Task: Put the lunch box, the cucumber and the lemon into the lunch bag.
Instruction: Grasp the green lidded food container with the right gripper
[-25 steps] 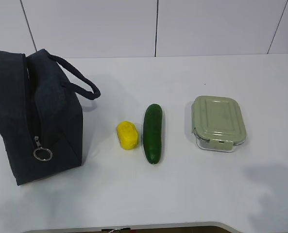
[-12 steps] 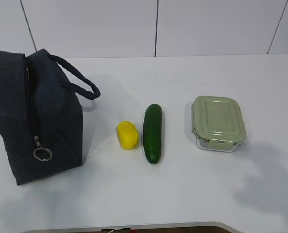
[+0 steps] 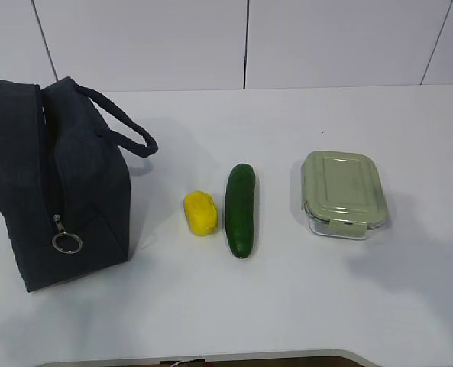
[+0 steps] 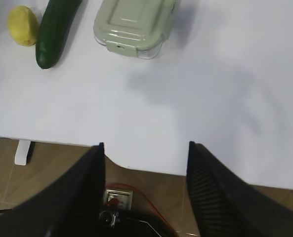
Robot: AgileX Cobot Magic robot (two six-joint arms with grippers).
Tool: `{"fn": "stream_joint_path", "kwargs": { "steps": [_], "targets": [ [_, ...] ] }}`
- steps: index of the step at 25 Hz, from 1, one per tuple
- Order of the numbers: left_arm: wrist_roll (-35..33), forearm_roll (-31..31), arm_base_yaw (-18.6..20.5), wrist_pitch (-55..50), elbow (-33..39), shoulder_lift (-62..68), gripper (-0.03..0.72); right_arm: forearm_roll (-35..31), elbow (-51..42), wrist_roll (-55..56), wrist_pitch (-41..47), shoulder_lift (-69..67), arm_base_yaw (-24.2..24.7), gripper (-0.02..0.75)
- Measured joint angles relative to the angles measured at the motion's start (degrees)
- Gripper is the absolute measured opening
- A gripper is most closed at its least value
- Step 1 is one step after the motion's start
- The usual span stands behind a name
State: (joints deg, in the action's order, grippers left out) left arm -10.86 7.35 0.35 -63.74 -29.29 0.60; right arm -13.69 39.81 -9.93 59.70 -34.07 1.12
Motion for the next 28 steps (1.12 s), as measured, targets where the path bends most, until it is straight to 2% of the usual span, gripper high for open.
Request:
{"fn": "stream_joint_path", "kwargs": {
  "steps": [16, 22, 28],
  "targets": [
    [0.00, 0.00, 0.00, 0.00, 0.00, 0.00, 0.305, -8.80, 4.90, -8.17, -4.40, -13.24, 0.00, 0.428],
    [0.00, 0.00, 0.00, 0.00, 0.00, 0.00, 0.305, -13.96, 6.05, -12.73, -4.74, -18.59, 0.00, 0.428],
    [0.00, 0.00, 0.00, 0.00, 0.00, 0.00, 0.305, -15.17, 6.05, -15.83, -4.98, -23.23, 0.00, 0.428]
  ]
}}
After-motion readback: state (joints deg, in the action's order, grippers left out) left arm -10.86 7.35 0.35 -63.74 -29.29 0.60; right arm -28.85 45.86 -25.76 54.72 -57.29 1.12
